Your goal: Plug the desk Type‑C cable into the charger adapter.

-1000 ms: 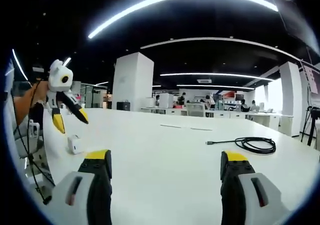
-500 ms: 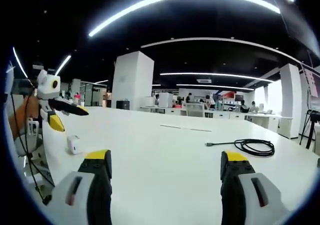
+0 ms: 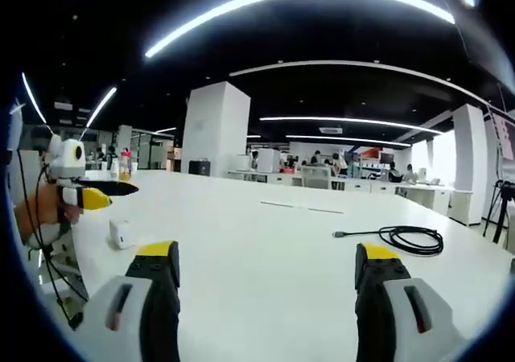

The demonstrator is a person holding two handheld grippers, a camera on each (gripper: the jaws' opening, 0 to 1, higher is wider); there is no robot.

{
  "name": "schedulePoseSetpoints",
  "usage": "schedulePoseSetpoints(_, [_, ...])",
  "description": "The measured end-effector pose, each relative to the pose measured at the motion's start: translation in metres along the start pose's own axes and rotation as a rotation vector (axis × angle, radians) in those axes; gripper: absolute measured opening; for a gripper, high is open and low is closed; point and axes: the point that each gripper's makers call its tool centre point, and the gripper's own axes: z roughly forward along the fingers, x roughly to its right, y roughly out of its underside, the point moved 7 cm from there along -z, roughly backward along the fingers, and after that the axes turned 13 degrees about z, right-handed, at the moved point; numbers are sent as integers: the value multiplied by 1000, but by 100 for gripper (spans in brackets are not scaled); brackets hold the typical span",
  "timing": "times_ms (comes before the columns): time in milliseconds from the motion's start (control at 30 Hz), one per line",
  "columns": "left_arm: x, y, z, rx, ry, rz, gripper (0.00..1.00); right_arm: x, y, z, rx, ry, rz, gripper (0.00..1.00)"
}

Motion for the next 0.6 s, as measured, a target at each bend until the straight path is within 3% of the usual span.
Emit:
schedulePoseSetpoints(233, [-2, 1, -7, -16, -56, 30, 88, -2, -3, 0, 13, -5, 9, 92])
schedulePoseSetpoints(333, [-2, 0, -8, 23, -77, 22, 93, -3, -4, 1, 15, -8, 16, 93])
schedulePoseSetpoints(600, [-2, -1, -9, 10, -127, 50, 93, -4, -5, -2, 23, -1, 16, 93])
